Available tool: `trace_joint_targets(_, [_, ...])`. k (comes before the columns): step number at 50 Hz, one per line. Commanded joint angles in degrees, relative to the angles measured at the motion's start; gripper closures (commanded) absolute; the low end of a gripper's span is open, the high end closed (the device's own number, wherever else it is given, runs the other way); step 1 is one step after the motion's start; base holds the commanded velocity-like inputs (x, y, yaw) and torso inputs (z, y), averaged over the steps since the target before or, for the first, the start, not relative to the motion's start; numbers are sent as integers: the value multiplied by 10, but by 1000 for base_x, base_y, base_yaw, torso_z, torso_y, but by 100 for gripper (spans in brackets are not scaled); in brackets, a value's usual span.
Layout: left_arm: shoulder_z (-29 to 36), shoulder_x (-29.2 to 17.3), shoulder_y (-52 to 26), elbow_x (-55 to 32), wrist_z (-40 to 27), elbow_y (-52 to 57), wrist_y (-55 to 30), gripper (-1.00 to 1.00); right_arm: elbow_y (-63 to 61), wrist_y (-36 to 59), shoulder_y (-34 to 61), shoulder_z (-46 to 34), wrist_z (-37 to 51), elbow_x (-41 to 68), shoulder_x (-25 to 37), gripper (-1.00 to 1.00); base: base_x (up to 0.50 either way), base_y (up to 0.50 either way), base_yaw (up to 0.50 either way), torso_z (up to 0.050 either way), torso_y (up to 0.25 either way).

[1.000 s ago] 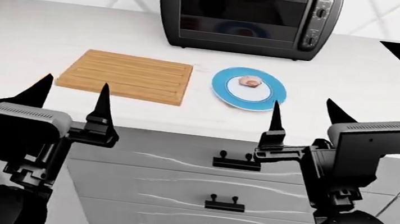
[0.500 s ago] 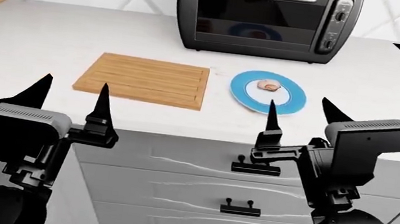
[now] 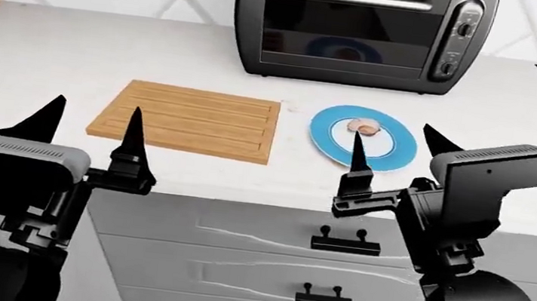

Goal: Pick the scallop from the plate and place it on the cutting board. Then pick the condiment bottle from the cabinet and place it next to the cutting board.

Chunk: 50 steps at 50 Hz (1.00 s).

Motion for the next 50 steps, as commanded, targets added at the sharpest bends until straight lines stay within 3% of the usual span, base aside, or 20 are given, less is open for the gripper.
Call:
trace_joint_targets(1, [-3, -4, -9, -2, -3, -1, 0, -100, -41, 122, 59, 10, -9, 40, 32, -100, 133, 0, 0, 0, 0])
trace_joint_targets(8, [-5, -8, -16, 0, -9, 2, -2, -100, -89, 301, 133, 66, -29, 117, 50, -100, 126, 0, 0, 0, 0])
trace_joint_targets(13, [-16, -12, -20, -4, -14, 16, 0, -100, -101, 361, 150, 88, -34, 139, 57, -100, 128, 0, 0, 0, 0])
trace_joint_targets(27, [-73, -19, -25, -38, -34, 70, 15, -100, -106, 379, 141, 91, -26, 154, 70, -100, 127, 0, 0, 0, 0])
trace_joint_targets(50, [-66, -19, -22, -34, -30, 60, 30, -100, -103, 369, 121, 101, -15, 170, 76, -100, 150, 0, 0, 0, 0])
